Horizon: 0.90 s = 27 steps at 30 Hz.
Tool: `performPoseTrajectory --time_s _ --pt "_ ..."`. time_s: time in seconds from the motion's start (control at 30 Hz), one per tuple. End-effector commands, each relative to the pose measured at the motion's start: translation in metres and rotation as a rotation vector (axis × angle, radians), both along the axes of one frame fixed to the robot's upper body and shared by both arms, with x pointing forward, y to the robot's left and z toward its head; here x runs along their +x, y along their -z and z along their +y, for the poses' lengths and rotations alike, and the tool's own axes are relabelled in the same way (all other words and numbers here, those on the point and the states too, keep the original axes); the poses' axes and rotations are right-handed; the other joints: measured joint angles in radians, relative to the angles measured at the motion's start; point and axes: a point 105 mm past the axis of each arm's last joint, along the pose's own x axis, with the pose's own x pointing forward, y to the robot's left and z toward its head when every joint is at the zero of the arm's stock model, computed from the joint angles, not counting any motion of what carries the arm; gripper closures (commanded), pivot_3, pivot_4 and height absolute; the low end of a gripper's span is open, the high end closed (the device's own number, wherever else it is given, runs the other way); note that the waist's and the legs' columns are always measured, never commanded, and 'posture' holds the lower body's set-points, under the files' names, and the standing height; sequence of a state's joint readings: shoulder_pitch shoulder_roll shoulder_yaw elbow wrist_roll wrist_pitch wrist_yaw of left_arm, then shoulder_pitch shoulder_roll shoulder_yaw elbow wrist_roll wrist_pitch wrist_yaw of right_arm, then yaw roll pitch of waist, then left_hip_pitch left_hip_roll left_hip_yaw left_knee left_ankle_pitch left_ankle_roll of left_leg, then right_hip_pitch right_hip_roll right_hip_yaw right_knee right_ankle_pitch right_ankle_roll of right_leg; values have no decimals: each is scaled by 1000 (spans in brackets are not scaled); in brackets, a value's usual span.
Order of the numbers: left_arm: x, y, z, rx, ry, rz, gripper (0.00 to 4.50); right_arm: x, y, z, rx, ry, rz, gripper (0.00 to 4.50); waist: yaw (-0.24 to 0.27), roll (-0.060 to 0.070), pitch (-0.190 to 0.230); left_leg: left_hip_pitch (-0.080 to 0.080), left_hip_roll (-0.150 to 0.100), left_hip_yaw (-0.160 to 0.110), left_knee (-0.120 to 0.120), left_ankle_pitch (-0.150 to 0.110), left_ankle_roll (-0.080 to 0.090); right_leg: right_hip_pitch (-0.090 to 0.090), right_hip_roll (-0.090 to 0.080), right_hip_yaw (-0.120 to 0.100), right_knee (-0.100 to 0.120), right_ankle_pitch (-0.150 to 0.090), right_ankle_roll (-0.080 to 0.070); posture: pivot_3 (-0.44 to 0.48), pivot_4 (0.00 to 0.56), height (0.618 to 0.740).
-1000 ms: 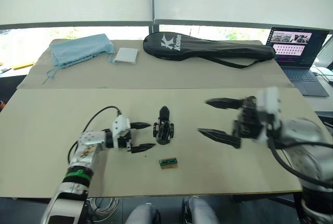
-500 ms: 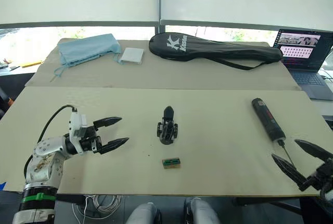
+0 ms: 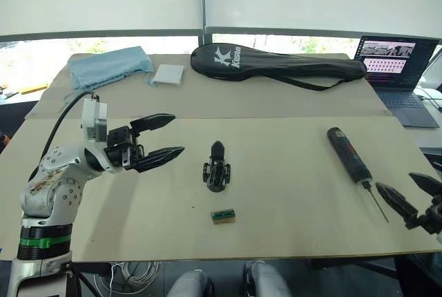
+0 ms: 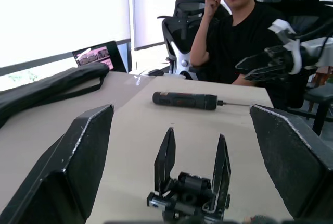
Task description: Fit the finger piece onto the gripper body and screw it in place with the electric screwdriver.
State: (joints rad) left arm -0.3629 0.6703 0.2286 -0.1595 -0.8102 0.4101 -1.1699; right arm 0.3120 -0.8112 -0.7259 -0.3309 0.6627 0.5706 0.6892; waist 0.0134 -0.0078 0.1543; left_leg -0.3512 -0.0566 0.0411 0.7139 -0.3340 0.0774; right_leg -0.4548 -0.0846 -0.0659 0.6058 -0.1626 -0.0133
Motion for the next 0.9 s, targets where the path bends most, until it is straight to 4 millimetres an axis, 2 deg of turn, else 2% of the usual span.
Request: performPoseTrajectory --time_s 0.03,0.13,0.2,0.33,0.47,0.57,0.67,0.8,0.9 --pt "-6 -15 -11 -1 47 -54 113 18 4 -22 0 69 224 0 0 0 0 -1 0 0 0 0 0 0 0 0 0 0 0 0 150 740" --pt "-3 -15 -14 16 54 -60 113 39 -4 -28 -58 32 322 0 0 0 0 -1 0 0 1 0 2 0 -1 0 -1 0 0 0 150 740" --pt "-2 -16 -15 21 59 -63 113 49 -1 -29 -128 3 428 0 -1 0 0 -1 0 0 1 1 2 0 0 0 -1 0 0 0 150 740" --pt "-2 -16 -19 33 70 -70 113 76 -3 -22 -159 -65 469 0 -1 -1 1 -2 1 0 1 1 2 0 1 -1 -4 0 0 0 150 740" --pt "0 -18 -17 32 32 -77 113 93 11 -18 -184 -97 522 0 0 -1 1 -3 1 1 1 1 3 0 1 -1 -5 1 1 0 150 740" --pt "-2 -15 -15 49 29 -72 113 107 22 -25 -238 -34 523 0 2 -1 1 -4 1 0 1 1 3 0 0 -1 -7 1 2 0 150 740" --pt "-5 -14 -15 53 34 -66 113 116 27 -29 -257 -1 509 0 0 -1 1 -5 0 1 1 1 3 0 -1 -2 -8 2 3 0 150 740" --pt "-8 -13 -14 66 40 -66 113 117 36 -21 -220 -44 538 0 -3 -1 1 -4 0 0 1 1 2 0 -1 -3 -8 2 3 0 150 740" --pt "-11 -10 -14 73 51 -60 0 119 38 -11 -117 -64 536 807 -5 -1 1 -4 0 0 1 2 1 1 0 -4 -8 2 3 0 150 740"
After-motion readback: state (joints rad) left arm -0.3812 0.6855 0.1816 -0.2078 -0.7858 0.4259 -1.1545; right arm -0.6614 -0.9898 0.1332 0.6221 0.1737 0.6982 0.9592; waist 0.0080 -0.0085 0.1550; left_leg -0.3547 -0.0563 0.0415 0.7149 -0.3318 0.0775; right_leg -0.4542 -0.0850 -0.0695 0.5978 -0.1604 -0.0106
